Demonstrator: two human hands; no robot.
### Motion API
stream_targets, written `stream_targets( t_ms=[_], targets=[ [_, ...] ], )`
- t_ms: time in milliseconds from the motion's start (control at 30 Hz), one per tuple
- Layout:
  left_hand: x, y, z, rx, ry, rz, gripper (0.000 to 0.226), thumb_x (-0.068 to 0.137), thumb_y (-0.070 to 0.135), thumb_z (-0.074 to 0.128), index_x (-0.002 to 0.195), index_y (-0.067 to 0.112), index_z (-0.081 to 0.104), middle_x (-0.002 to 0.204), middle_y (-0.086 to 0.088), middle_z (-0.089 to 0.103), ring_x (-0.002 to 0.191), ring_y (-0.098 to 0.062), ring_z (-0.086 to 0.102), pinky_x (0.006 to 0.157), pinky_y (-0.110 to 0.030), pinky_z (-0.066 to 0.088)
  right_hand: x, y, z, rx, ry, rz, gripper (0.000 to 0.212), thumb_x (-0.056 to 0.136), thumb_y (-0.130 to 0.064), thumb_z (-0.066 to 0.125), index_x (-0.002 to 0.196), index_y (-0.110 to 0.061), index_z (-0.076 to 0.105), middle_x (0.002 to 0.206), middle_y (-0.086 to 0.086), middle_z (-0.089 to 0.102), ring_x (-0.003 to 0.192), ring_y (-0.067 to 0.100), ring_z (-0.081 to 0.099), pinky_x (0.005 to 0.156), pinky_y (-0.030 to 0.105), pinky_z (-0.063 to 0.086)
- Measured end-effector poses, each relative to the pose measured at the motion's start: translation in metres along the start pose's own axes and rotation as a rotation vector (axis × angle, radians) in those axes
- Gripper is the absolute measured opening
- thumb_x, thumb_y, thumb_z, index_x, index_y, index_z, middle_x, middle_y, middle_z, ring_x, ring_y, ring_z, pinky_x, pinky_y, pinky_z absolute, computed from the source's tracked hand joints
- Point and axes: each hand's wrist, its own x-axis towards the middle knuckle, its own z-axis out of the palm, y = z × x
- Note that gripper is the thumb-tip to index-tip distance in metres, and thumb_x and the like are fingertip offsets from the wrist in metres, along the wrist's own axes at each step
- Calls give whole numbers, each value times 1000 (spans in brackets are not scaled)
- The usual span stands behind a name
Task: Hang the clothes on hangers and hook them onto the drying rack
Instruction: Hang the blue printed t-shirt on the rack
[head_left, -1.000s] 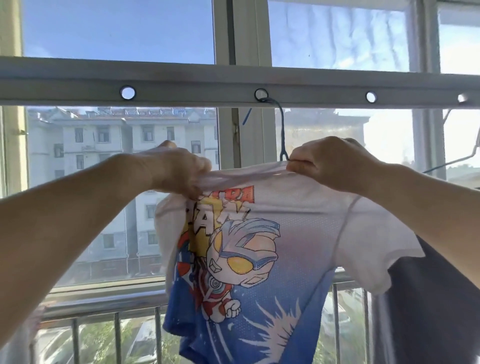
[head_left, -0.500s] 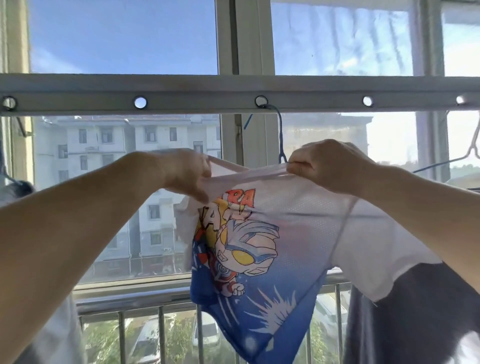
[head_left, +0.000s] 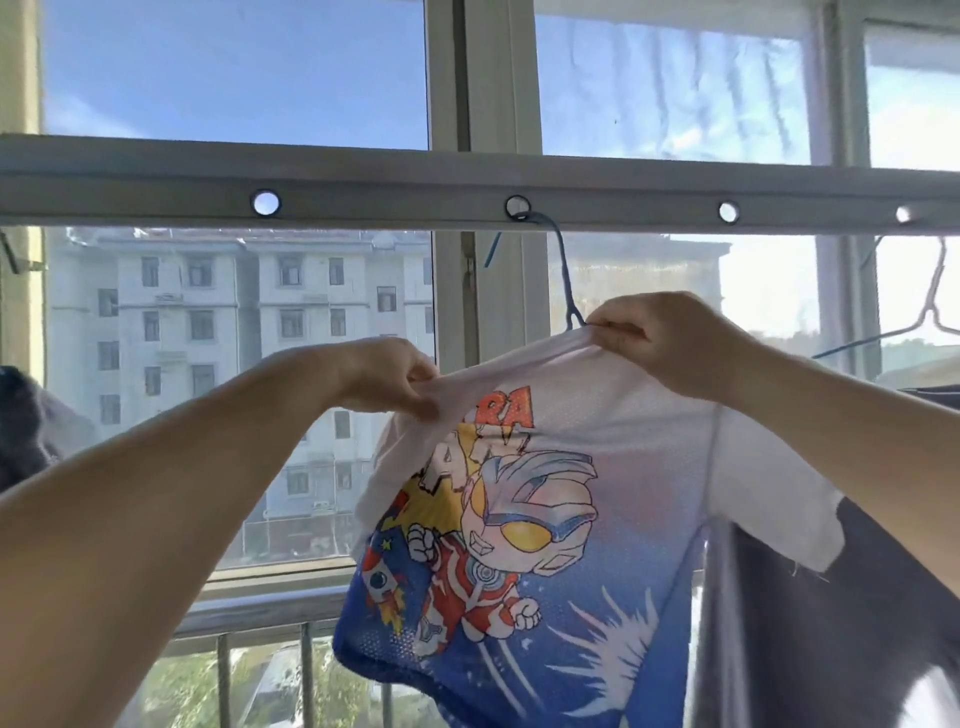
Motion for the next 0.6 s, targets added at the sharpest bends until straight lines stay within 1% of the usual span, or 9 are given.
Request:
stream_targets(
  t_ms=[67,133,200,267,333,433,500,567,600],
  targets=[
    [0,1,1,-61,-7,12,21,84,30,63,99,17,67,97,2,67,96,-15,60,91,-29,44,-2,1,0,-57,60,-13,25,93,-26,51,110,-13,66,101,7,66,95,27,58,88,43,46],
    [0,3,3,-102,-13,24,19,85,30,61,95,16,68,94,2,68,94,-15,60,89,-28,42,-5,2,5,-263,194,-87,29,90,-18,55,118,-14,60,111,9,61,104,29,55,92,44,42],
    [1,5,6,-150,-37,43,14,86,29,59,91,20,68,92,2,68,94,-15,60,90,-29,42,-13,-4,11,-433,359,-207,29,85,-14,61,114,-12,58,106,11,61,96,30,57,84,42,43],
    [0,9,10,-204,-55,68,9,87,25,58,83,25,66,86,6,67,88,-12,60,86,-24,42,-24,-18,18,-513,476,-402,22,83,-21,61,103,-13,55,93,8,62,80,25,56,72,35,37],
    [0,12,12,-238,-56,89,12,88,21,57,80,27,64,80,11,65,79,-4,59,74,-16,41,-33,-29,33,-572,428,-584,25,83,-35,60,96,-15,55,85,4,62,73,21,53,67,32,30],
    [-2,17,14,-267,-59,110,10,88,22,57,83,26,64,80,13,63,76,2,56,66,-12,39,-37,-39,58,-646,234,-580,44,71,-52,67,95,-15,65,82,2,62,72,22,59,69,35,28],
    [-4,19,15,-279,-65,123,8,87,25,58,83,29,63,84,12,64,82,0,57,69,-14,40,-36,-43,70,-627,224,-514,36,70,-45,70,92,-16,68,78,0,63,71,22,61,69,35,28],
    [-6,19,15,-304,-67,134,7,85,27,60,82,33,63,87,11,64,88,-7,58,78,-21,43,-33,-46,74,-547,273,-495,20,80,-35,58,84,-20,70,73,-3,66,69,21,62,69,34,29],
    [-7,18,15,-325,-65,132,6,84,27,61,83,33,63,88,10,64,90,-10,59,83,-25,44,-32,-47,74,-496,281,-489,25,83,-34,51,81,-22,72,73,-5,68,69,21,63,70,34,29]
  ],
)
